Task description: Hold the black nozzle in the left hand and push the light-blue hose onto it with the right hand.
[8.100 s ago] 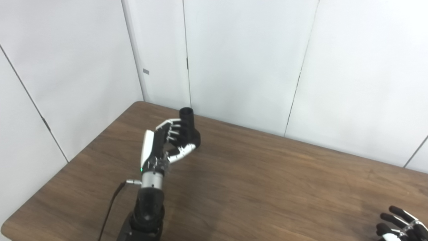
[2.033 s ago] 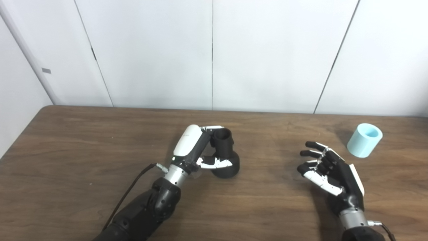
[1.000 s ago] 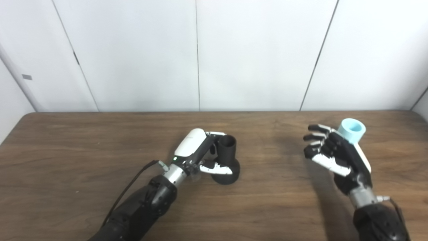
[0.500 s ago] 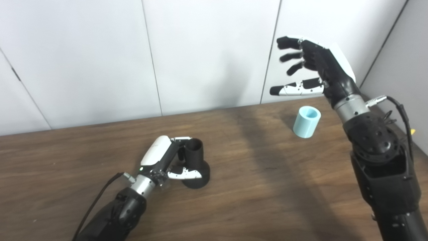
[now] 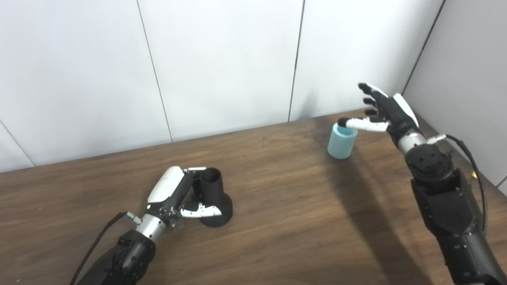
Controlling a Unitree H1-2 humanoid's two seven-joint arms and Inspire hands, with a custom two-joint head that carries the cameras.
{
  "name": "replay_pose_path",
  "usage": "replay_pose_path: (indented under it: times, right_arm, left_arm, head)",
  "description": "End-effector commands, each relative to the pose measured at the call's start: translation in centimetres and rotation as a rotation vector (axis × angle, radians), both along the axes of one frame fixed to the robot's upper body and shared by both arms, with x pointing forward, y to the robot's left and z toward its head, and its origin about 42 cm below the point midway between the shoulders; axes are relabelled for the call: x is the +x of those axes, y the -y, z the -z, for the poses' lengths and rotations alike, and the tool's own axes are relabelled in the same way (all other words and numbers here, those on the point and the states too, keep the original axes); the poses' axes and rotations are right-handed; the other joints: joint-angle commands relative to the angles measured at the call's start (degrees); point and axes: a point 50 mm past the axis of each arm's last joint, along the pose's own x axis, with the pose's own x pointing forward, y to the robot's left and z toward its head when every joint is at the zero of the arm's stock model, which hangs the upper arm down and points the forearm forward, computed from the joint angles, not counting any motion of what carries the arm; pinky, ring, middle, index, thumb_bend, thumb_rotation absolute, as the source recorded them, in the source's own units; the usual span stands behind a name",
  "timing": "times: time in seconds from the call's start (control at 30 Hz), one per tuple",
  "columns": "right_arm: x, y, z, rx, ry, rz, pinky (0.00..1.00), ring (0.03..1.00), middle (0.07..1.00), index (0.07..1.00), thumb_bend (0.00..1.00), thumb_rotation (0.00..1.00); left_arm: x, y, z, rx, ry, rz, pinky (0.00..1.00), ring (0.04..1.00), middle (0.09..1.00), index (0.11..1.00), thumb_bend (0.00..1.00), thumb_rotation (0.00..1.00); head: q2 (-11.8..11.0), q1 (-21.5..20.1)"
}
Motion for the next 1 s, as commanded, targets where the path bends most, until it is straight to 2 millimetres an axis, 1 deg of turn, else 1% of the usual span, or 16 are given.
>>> replay_pose_path:
  times: [0.0,0.03,0.1,0.2,0.27,0.4,0.43,0.53,0.63,0.67,0.73,0.77,0.83,0.97]
  right_arm:
    - [1.1,0.9,-3.3,-0.034,0.141,-0.046,0.89,0.954,0.97,0.942,0.85,0.32]
    - [1.2,1.1,-3.0,-0.033,0.131,-0.045,0.89,0.946,0.965,0.945,0.85,0.34]
    - [1.3,1.5,-2.3,-0.022,0.114,-0.046,0.9,0.944,0.966,0.95,0.85,0.35]
    - [1.4,1.9,-1.6,-0.008,0.094,-0.044,0.9,0.951,0.974,0.951,0.82,0.33]
    - [1.5,2.1,-1.2,0.008,0.086,-0.043,0.89,0.946,0.97,0.947,0.82,0.33]
    - [1.5,2.2,-0.4,-0.01,0.058,-0.058,0.9,0.934,0.951,0.957,0.93,0.4]
    - [1.5,2.3,-0.1,-0.001,0.052,-0.071,0.9,0.934,0.95,0.958,0.93,0.4]
    - [1.5,2.0,0.7,0.048,0.039,-0.116,0.94,0.974,0.99,0.991,0.89,0.33]
    - [1.6,1.5,1.3,0.046,0.022,-0.14,0.94,0.983,0.999,0.999,0.9,0.33]
    - [1.6,1.2,1.5,0.055,0.015,-0.148,0.95,0.988,1.0,1.0,0.89,0.33]
    - [1.7,0.9,1.8,0.074,0.001,-0.159,0.97,0.995,1.0,1.0,0.83,0.26]
    - [1.8,0.7,2.0,0.082,-0.007,-0.163,0.97,0.995,1.0,1.0,0.82,0.25]
    - [1.9,0.4,2.4,0.087,-0.021,-0.16,0.95,0.98,1.0,1.0,0.77,0.21]
    - [2.3,0.1,3.2,0.098,-0.041,-0.157,0.91,0.964,0.996,1.0,0.77,0.17]
  left_arm:
    - [-7.5,-5.7,10.7,0.29,-0.307,0.019,0.37,0.396,0.473,0.496,0.5,0.0]
    - [-7.5,-5.8,10.6,0.288,-0.305,0.018,0.37,0.4,0.474,0.496,0.5,0.0]
    - [-7.5,-5.8,10.6,0.288,-0.306,0.018,0.37,0.4,0.473,0.496,0.5,0.0]
    - [-7.6,-5.8,10.7,0.29,-0.308,0.021,0.39,0.411,0.476,0.496,0.5,0.0]
    - [-7.6,-5.7,10.6,0.291,-0.305,0.025,0.39,0.413,0.477,0.495,0.5,0.0]
    - [-7.6,-5.4,10.5,0.276,-0.304,0.029,0.38,0.404,0.472,0.498,0.5,0.0]
    - [-7.6,-5.4,10.4,0.273,-0.303,0.03,0.38,0.404,0.471,0.499,0.5,0.0]
    - [-7.6,-5.3,10.3,0.268,-0.306,0.03,0.38,0.407,0.468,0.5,0.5,0.0]
    - [-7.6,-5.4,10.3,0.269,-0.31,0.033,0.38,0.408,0.47,0.5,0.5,0.0]
    - [-7.6,-5.4,10.3,0.271,-0.311,0.034,0.38,0.407,0.473,0.499,0.5,0.0]
    - [-7.6,-5.5,10.2,0.272,-0.309,0.035,0.38,0.405,0.473,0.5,0.5,0.0]
    - [-7.6,-5.5,10.2,0.274,-0.31,0.035,0.38,0.405,0.472,0.5,0.5,0.0]
    - [-7.6,-5.6,10.3,0.279,-0.315,0.036,0.38,0.405,0.471,0.501,0.5,0.0]
    - [-7.6,-5.5,10.3,0.275,-0.319,0.035,0.38,0.404,0.473,0.5,0.5,0.0]
  head:
    - [0.0,-0.1]
    - [0.0,-0.1]
    - [0.0,-0.1]
    - [0.1,0.0]
    - [0.2,0.2]
    - [0.4,0.3]
    - [0.4,0.3]
    - [0.4,0.3]
    - [0.6,0.5]
    - [0.6,0.5]
    - [0.8,0.7]
    - [0.8,0.7]
    - [0.8,0.7]
    - [1.0,1.2]
